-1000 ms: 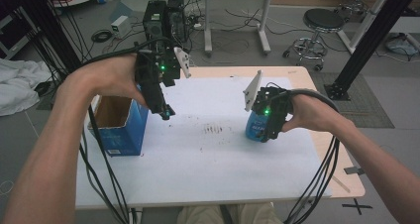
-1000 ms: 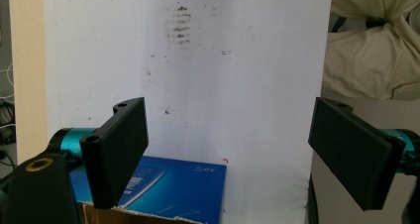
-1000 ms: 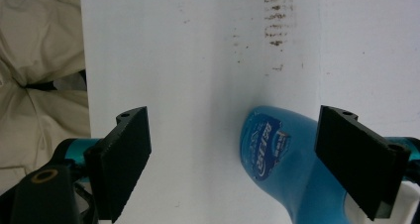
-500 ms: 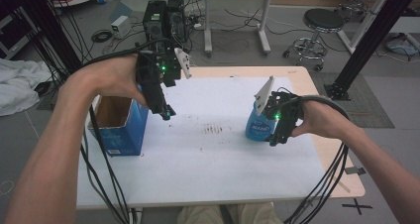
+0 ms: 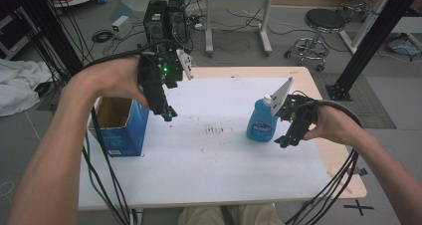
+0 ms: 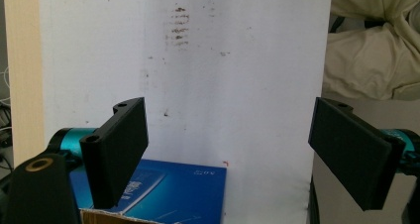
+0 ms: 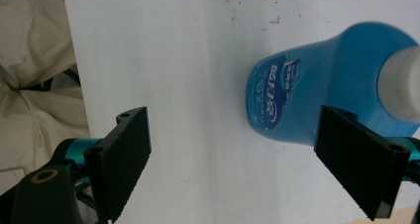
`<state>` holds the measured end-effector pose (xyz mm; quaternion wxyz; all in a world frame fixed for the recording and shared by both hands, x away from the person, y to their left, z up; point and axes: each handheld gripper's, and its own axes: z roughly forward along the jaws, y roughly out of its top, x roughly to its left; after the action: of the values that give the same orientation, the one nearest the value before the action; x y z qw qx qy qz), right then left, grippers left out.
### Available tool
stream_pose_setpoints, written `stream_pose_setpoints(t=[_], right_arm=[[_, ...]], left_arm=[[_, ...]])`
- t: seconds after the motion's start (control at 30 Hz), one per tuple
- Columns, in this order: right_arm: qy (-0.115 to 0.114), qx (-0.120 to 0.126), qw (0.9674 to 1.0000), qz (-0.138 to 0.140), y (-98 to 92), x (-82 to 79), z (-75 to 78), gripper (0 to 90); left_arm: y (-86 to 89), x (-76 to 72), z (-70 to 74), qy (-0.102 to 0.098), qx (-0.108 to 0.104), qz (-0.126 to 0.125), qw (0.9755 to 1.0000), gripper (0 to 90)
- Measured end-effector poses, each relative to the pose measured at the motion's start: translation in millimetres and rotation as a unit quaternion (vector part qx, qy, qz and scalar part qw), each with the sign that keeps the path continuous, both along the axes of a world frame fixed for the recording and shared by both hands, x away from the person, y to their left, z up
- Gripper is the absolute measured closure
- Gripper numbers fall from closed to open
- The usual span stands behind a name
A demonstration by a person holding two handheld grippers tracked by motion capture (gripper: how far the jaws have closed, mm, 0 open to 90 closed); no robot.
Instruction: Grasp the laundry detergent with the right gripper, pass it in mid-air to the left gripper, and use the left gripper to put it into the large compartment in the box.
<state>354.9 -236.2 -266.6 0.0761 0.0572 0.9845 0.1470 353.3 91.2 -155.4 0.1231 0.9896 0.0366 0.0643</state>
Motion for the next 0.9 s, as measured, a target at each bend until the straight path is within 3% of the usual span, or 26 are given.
stream_pose_setpoints(t=[0.4, 0.9], right_arm=[[0.005, 0.013, 0.9996, -0.026, -23.5, 0.9, -9.0, 13.6], [0.003, 0.006, 0.9978, -0.066, -49.4, 12.2, -21.1, 13.6]], left_arm=[[-2.4, 1.2, -2.3, 0.003, 0.001, -0.004, 1.0, 15.6], [-4.4, 3.9, -4.9, 0.007, 0.004, -0.007, 0.9999, 15.6]])
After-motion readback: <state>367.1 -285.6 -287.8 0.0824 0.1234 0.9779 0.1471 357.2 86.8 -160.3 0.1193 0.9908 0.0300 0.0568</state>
